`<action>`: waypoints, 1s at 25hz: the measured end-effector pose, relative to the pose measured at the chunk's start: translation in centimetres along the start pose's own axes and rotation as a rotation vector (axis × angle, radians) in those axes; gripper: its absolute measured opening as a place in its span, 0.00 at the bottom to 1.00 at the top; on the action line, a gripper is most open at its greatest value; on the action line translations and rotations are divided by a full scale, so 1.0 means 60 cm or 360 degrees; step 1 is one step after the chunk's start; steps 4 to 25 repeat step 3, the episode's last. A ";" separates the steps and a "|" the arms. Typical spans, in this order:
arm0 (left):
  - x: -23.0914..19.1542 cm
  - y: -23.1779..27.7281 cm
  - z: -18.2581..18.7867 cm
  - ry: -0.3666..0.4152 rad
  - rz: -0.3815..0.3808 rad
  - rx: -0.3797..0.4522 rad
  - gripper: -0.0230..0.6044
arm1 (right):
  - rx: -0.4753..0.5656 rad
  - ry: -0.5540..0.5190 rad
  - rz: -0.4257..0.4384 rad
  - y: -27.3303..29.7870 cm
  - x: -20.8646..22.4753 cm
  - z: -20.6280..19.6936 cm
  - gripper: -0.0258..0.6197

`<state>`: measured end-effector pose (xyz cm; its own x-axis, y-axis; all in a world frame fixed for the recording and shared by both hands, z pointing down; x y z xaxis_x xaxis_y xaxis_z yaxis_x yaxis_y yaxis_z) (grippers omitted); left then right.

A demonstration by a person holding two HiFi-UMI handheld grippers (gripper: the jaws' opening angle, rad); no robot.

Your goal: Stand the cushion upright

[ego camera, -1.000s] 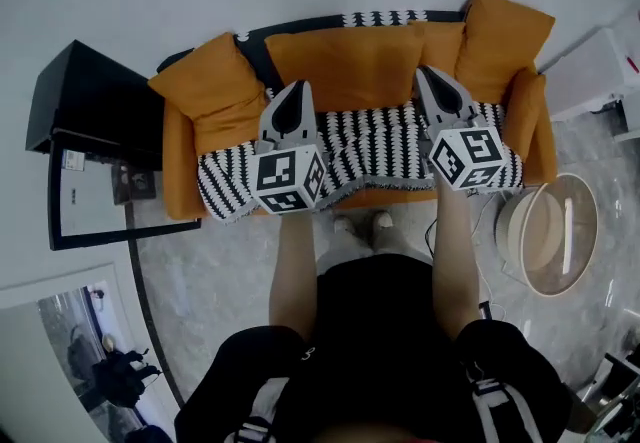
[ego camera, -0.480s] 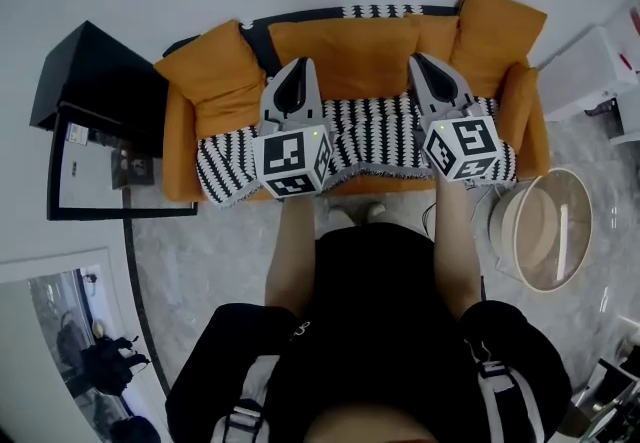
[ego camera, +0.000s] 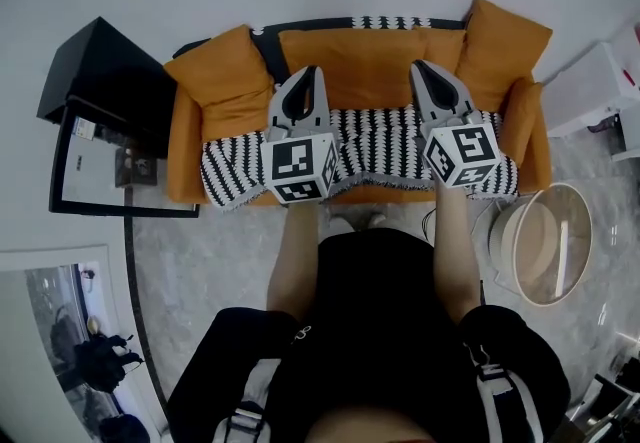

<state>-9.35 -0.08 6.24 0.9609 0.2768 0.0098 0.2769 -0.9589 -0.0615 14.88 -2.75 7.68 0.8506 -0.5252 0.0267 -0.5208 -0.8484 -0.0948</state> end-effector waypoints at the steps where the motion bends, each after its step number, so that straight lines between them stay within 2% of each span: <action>1: -0.002 0.000 0.000 -0.0001 0.0003 0.0000 0.05 | 0.0001 -0.0002 0.0003 0.002 -0.001 0.001 0.07; 25: -0.005 0.001 0.001 -0.0003 0.0009 -0.0001 0.05 | 0.0004 -0.0006 0.0009 0.006 -0.001 0.002 0.07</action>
Point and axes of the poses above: the fingertips, and each gripper's own axes: y forward along the fingers, x to its right, z out of its top, the point moved 10 cm from there along -y, backward along the fingers, and after that the axes turned 4 degrees about x, right-handed, at the moved point
